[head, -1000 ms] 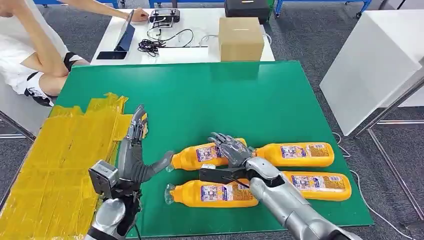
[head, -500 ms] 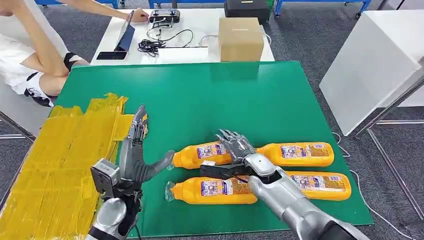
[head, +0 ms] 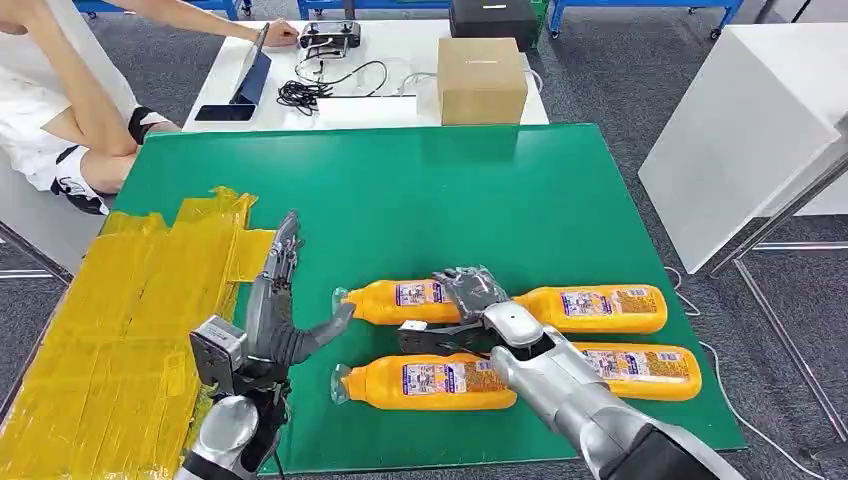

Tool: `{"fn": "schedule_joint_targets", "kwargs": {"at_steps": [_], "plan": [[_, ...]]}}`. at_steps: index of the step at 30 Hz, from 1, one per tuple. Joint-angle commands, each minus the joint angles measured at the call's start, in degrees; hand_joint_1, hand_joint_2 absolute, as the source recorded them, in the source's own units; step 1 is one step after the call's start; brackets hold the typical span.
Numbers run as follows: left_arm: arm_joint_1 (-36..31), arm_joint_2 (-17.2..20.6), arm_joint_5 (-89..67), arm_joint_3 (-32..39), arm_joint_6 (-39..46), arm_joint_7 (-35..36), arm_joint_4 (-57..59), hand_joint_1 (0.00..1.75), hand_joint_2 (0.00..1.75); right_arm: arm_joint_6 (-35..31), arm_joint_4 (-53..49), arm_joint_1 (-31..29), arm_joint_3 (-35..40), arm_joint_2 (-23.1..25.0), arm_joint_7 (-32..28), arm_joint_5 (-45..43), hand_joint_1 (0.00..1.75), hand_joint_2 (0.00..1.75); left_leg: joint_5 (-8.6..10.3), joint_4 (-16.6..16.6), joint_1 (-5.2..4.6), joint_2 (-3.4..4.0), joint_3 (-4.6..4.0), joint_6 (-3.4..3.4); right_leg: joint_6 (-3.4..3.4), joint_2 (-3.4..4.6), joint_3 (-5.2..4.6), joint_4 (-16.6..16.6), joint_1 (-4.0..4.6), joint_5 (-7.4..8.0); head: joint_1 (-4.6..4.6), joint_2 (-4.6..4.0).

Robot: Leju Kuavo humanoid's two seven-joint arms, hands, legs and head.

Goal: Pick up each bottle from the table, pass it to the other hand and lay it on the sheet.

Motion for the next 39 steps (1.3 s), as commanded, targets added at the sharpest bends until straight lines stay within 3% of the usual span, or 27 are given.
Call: {"fn": "schedule_joint_targets", "kwargs": {"at_steps": [1, 6, 9, 15, 19, 23, 27, 34, 39], "plan": [[-1.7, 0.8, -0.1, -0.8, 0.0, 0.3, 2.1, 0.00, 1.75, -11.1, -1.7, 3.8, -7.9, 1.2, -2.4, -4.4, 1.75, 1.75, 0.00, 0.0, 0.01, -0.09, 0.05, -0.03, 0.01, -0.11, 0.10, -0.1, 0.01, -0.02, 0.02, 0.00], [-1.0, 1.0, -0.3, -0.9, 0.1, 0.3, 1.0, 0.00, 1.75, -12.7, -6.1, 5.9, -9.9, 1.0, -2.8, -5.4, 1.75, 1.75, -0.05, 0.0, -0.02, -0.01, -0.06, -0.04, 0.01, 0.00, -0.01, 0.0, -0.01, -0.05, 0.00, 0.00], [0.2, 1.9, -2.4, -1.7, 0.9, 0.2, -1.0, 0.00, 1.75, -25.7, -20.5, 13.9, -20.0, 2.7, -9.4, -11.8, 1.75, 1.75, -0.03, 0.0, 0.01, -0.05, -0.14, -0.04, 0.00, -0.05, -0.08, 0.0, 0.01, -0.04, 0.00, 0.00], [-1.0, 4.0, -7.8, -4.7, 1.4, 1.5, -2.9, 0.00, 1.75, -30.7, -43.3, 24.3, -26.9, 3.7, -16.9, -19.1, 1.75, 1.75, -0.06, 0.0, 0.01, -0.18, -0.36, -0.05, 0.00, -0.16, -0.28, 0.0, 0.00, -0.11, 0.00, 0.00], [-1.4, 4.2, -8.3, -5.0, 1.3, 1.8, -2.5, 0.00, 1.75, -30.4, -44.2, 24.6, -27.1, 4.1, -17.9, -20.2, 1.75, 1.75, -0.07, 0.1, 0.04, -0.27, -0.39, -0.04, 0.02, -0.27, -0.25, 0.0, 0.05, -0.13, 0.04, 0.00], [-4.1, 5.6, -10.0, -6.6, -1.6, 4.8, -1.4, 0.00, 1.75, -27.9, -52.1, 27.7, -27.4, 5.9, -27.6, -32.2, 1.75, 1.75, -0.11, 0.0, 0.01, -0.10, -0.30, -0.08, -0.02, -0.09, -0.21, 0.0, 0.03, -0.14, -0.02, 0.00], [-7.4, 6.5, -10.2, -8.3, -4.0, 6.0, -0.4, 0.00, 1.75, -22.2, -55.7, 29.8, -24.7, 6.2, -31.2, -39.7, 1.75, 1.75, -0.02, 0.0, -0.01, -0.22, -0.47, -0.05, -0.03, -0.20, -0.41, 0.1, 0.00, -0.09, -0.02, 0.00], [-8.7, 6.8, -8.8, -9.0, -5.8, 6.7, -0.1, 0.00, 1.75, -19.9, -53.6, 29.1, -22.8, 6.3, -32.4, -41.3, 1.75, 1.75, -0.04, -0.1, 0.01, -0.04, -0.31, -0.04, -0.01, -0.07, -0.27, 0.0, 0.01, -0.06, 0.00, 0.00], [-13.2, 7.5, 2.8, -10.9, -15.8, 12.1, 3.6, 0.00, 1.75, -16.6, -52.4, 29.3, -17.9, 6.6, -37.2, -42.0, 1.75, 1.75, -0.02, 0.0, 0.02, -0.08, -0.34, -0.03, -0.01, -0.09, -0.29, 0.0, 0.02, -0.05, 0.00, 0.00]]}}
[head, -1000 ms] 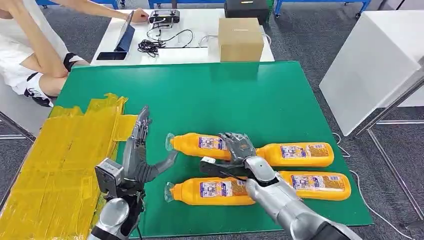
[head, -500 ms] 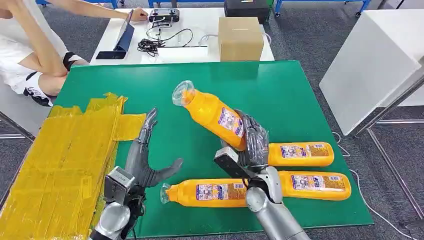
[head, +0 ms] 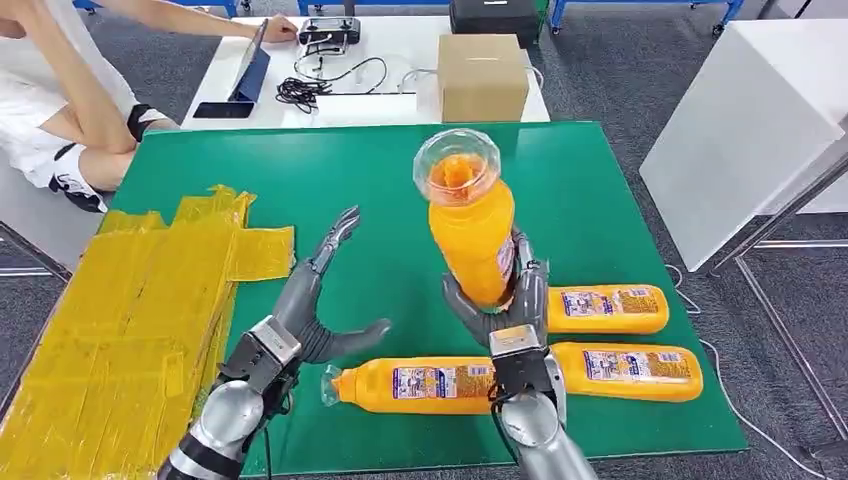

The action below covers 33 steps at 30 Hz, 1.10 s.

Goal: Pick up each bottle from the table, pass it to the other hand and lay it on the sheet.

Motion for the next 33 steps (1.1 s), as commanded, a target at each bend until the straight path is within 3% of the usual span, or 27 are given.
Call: {"fn": "schedule_joint_targets", "kwargs": {"at_steps": [1, 13, 29, 33], "plan": [[-7.8, 3.0, 11.9, -4.3, -9.6, 5.2, 6.9, 0.00, 1.75, 2.0, 1.2, -0.6, 6.6, 0.1, -4.9, 0.0, 1.75, 1.75, 0.00, 0.0, -0.02, -0.03, 0.06, -0.03, 0.01, -0.05, 0.07, 0.0, -0.01, -0.02, 0.00, 0.00], [-8.2, 4.0, 16.2, -5.9, -10.9, 4.6, 4.8, 0.00, 1.75, 0.2, 9.5, -3.4, 9.6, 0.5, -5.5, 1.3, 1.75, 1.75, -0.04, -0.1, 0.02, 0.11, 0.20, -0.04, 0.01, 0.08, 0.21, -0.1, 0.03, 0.00, 0.00, 0.00], [-4.1, 4.6, 19.6, -5.6, -10.4, 2.3, 0.2, 0.00, 1.75, -2.2, 17.5, -4.5, 6.8, 1.2, -4.6, 1.8, 1.75, 1.75, -0.05, -0.1, -0.01, 0.12, 0.20, -0.03, 0.02, 0.10, 0.22, -0.1, 0.00, -0.01, -0.02, 0.00], [-2.1, 4.6, 19.4, -5.6, -9.6, 1.2, -2.2, 0.00, 1.75, -4.5, 19.9, -4.7, 4.2, 1.9, -2.0, 2.2, 1.75, 1.75, -0.07, -0.1, -0.01, 0.15, 0.26, -0.04, 0.02, 0.14, 0.27, -0.1, -0.01, -0.02, -0.02, 0.00]]}}
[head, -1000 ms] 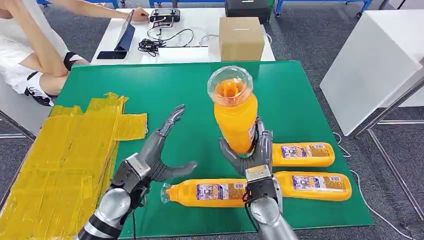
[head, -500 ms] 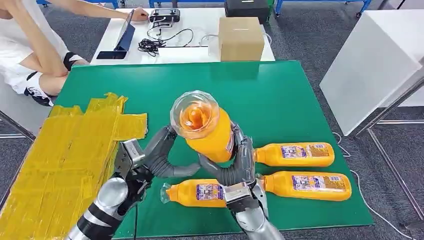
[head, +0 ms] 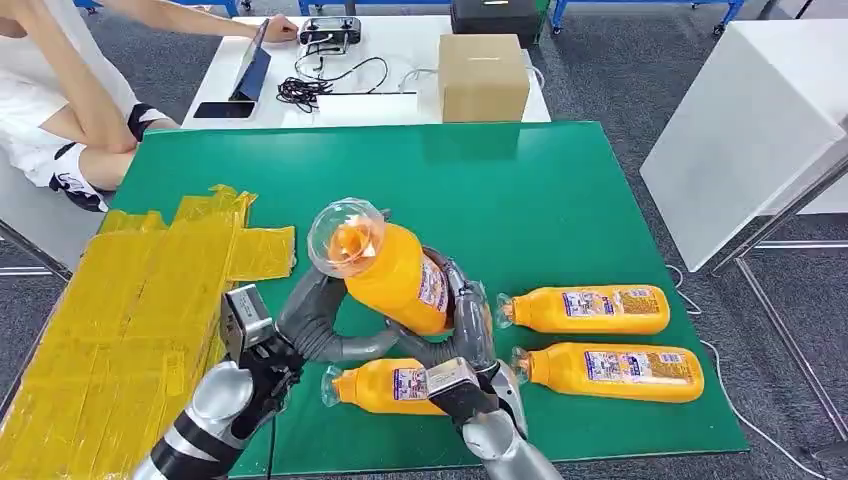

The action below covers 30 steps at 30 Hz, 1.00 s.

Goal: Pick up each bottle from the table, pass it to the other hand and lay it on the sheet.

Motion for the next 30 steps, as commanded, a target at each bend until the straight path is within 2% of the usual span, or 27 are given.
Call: {"fn": "schedule_joint_targets", "kwargs": {"at_steps": [1, 15, 20, 23, 30], "plan": [[2.4, 1.9, -0.1, -1.3, 0.9, -1.2, -3.2, 0.00, 1.75, -2.6, 9.3, -3.1, -4.0, 0.5, 2.9, 0.1, 1.75, 1.75, -0.06, -0.1, 0.00, 0.19, 0.24, -0.03, 0.02, 0.15, 0.20, -0.1, 0.00, -0.01, 0.00, 0.00], [2.3, 1.2, -0.4, -2.0, 1.0, -1.4, -2.7, 0.00, 1.75, -2.2, 13.1, -4.4, -2.7, 2.2, 4.1, 2.2, 1.75, 1.75, -0.05, -0.1, 0.01, 0.07, 0.18, -0.04, 0.01, 0.04, 0.17, -0.1, 0.00, -0.03, 0.02, 0.00], [1.5, 1.1, 0.4, -1.6, 0.8, -1.7, -2.4, 0.00, 1.75, 0.6, 10.5, -3.9, 5.8, 0.4, 2.5, 8.0, 1.75, 1.75, -0.05, 0.0, 0.01, 0.11, 0.12, -0.03, 0.01, 0.08, 0.10, 0.0, 0.01, -0.02, 0.00, 0.00], [-0.1, 0.9, 2.0, -1.5, -0.1, -1.7, -1.1, 0.00, 1.75, 4.6, 10.0, -4.7, 11.7, -2.6, -0.2, 10.9, 1.75, 1.75, -0.07, 0.0, 0.02, 0.10, 0.18, -0.04, 0.01, 0.06, 0.17, -0.1, 0.02, -0.04, 0.02, 0.00], [-0.9, 0.4, 3.0, -0.7, 0.1, -1.4, 1.0, 0.00, 1.75, 5.7, 9.5, -5.0, 15.9, -3.3, -0.9, 13.5, 1.75, 1.75, -0.04, 0.0, 0.04, 0.02, 0.17, -0.03, 0.03, -0.02, 0.18, -0.1, 0.03, -0.03, 0.04, 0.00]]}}
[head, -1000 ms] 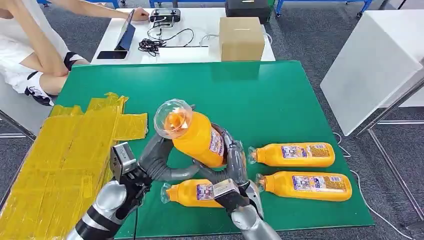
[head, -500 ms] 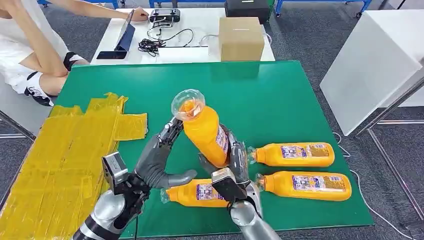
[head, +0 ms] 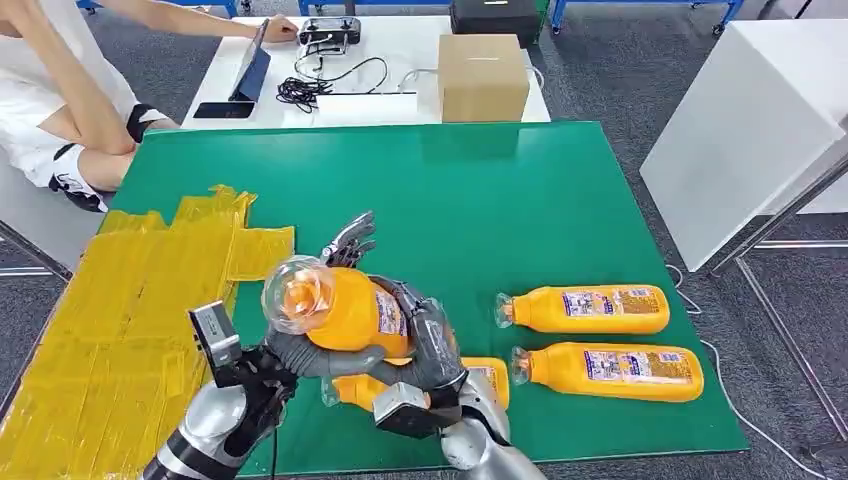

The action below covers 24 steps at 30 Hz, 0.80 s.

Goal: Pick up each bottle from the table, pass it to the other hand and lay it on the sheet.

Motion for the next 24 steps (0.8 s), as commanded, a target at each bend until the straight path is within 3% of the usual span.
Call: {"fn": "schedule_joint_targets", "kwargs": {"at_steps": [1, 7, 8, 24], "plan": [[-3.9, 0.0, 0.8, -0.4, 0.1, 0.7, 4.7, 0.00, 1.75, 1.6, 1.4, -2.3, 10.3, -3.8, -1.4, 3.2, 1.75, 1.75, -0.08, 0.0, 0.06, 0.07, 0.27, -0.05, 0.03, 0.02, 0.31, -0.1, 0.06, -0.04, -0.04, 0.00], [-3.2, -1.1, 1.1, 1.1, 2.5, 0.2, 4.8, 0.02, 1.75, 1.9, -1.4, -2.0, 13.7, -4.9, -0.6, 4.8, 1.75, 1.75, -0.08, 0.0, 0.04, 0.01, 0.22, -0.05, 0.00, -0.03, 0.26, -0.1, 0.04, -0.07, -0.02, 0.00], [-2.3, -2.1, 1.2, 2.4, 4.7, -1.1, 3.9, 1.75, 1.75, 1.7, -1.6, -1.9, 14.0, -5.0, 0.1, 4.9, 1.75, 1.75, -0.06, 0.0, 0.01, 0.00, 0.17, -0.04, 0.00, -0.04, 0.20, -0.1, 0.01, -0.07, 0.00, 0.00], [-0.1, -2.5, 2.4, 4.3, 10.5, -3.1, 0.5, 1.75, 1.75, -0.5, -0.9, -1.5, 12.0, -5.3, 1.7, 3.9, 1.75, 1.75, -0.05, 0.0, 0.03, -0.04, 0.12, -0.04, 0.02, -0.11, 0.15, -0.1, 0.02, -0.07, -0.02, 0.00]]}}
